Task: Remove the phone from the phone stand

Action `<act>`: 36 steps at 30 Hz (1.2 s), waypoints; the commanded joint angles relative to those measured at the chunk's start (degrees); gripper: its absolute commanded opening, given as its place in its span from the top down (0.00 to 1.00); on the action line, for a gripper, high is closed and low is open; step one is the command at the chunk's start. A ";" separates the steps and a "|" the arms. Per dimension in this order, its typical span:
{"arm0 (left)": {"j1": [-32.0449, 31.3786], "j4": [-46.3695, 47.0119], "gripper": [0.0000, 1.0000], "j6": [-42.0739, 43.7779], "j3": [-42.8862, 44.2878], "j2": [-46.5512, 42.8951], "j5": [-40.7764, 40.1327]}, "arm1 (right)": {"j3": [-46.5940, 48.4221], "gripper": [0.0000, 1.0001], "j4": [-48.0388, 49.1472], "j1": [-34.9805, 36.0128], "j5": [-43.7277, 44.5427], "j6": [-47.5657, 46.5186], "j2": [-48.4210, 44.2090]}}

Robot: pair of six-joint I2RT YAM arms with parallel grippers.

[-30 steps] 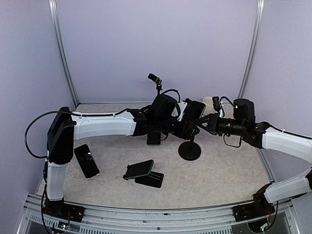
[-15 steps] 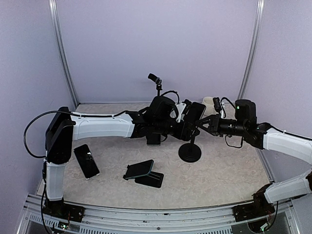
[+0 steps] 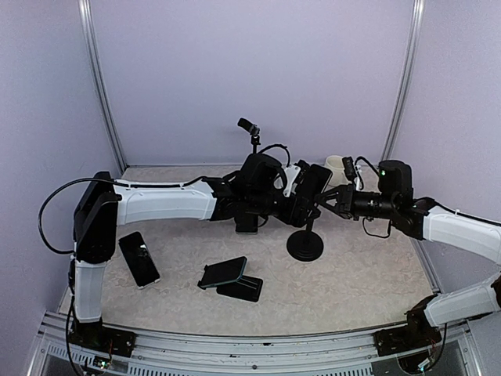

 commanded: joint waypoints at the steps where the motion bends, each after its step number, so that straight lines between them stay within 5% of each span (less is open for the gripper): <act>1: 3.35 -6.86 0.79 -0.14 3.14 1.25 -7.13 | 1.09 0.86 0.91 -2.51 -1.92 -1.35 -2.52; 6: 3.88 -7.51 0.79 -0.73 3.33 1.11 -7.06 | 1.84 0.64 -2.01 -2.64 0.09 -2.60 -3.82; 17: 3.54 -6.72 0.80 0.25 2.77 0.89 -5.41 | 3.02 0.44 -1.84 -3.87 -2.22 -3.07 -3.67; 36: 2.15 -6.33 0.81 1.47 4.28 1.06 -3.84 | 6.45 0.47 4.31 -1.96 -3.69 -2.13 5.78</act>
